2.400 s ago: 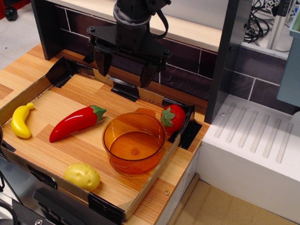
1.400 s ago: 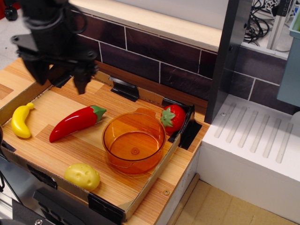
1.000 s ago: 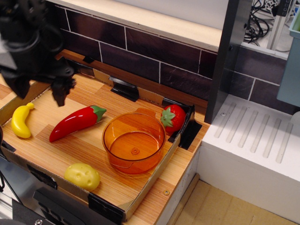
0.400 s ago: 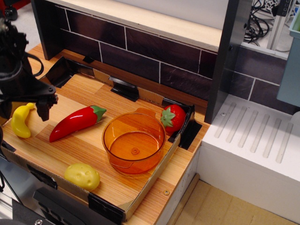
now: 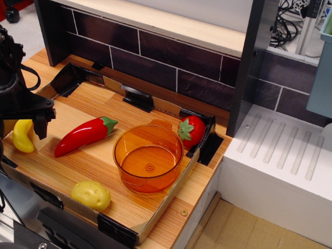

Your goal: Put banana in pot

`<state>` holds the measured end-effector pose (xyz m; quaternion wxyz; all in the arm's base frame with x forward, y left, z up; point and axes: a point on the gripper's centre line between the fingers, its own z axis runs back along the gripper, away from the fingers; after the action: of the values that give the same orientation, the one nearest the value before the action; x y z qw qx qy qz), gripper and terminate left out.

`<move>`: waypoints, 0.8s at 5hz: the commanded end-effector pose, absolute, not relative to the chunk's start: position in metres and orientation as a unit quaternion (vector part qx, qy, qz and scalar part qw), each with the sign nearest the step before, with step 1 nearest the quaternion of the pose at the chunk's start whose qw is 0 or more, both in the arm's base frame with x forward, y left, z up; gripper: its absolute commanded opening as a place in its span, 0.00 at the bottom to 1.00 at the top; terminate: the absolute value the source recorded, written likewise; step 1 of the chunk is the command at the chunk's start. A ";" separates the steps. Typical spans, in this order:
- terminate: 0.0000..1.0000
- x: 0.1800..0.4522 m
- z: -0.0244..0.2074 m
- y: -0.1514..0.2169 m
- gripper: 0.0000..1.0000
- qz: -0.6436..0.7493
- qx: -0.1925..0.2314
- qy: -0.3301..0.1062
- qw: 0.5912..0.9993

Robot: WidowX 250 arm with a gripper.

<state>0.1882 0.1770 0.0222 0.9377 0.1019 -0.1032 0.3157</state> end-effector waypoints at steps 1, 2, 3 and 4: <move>0.00 0.186 0.011 0.184 1.00 0.320 0.125 -0.127 0.931; 0.00 0.184 0.008 0.186 1.00 0.321 0.122 -0.124 0.931; 0.00 0.183 0.008 0.187 0.00 0.321 0.115 -0.130 0.931; 0.00 0.184 0.017 0.188 0.00 0.332 0.108 -0.152 0.925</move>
<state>0.1837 0.1836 0.0066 0.9294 0.0974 -0.1310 0.3311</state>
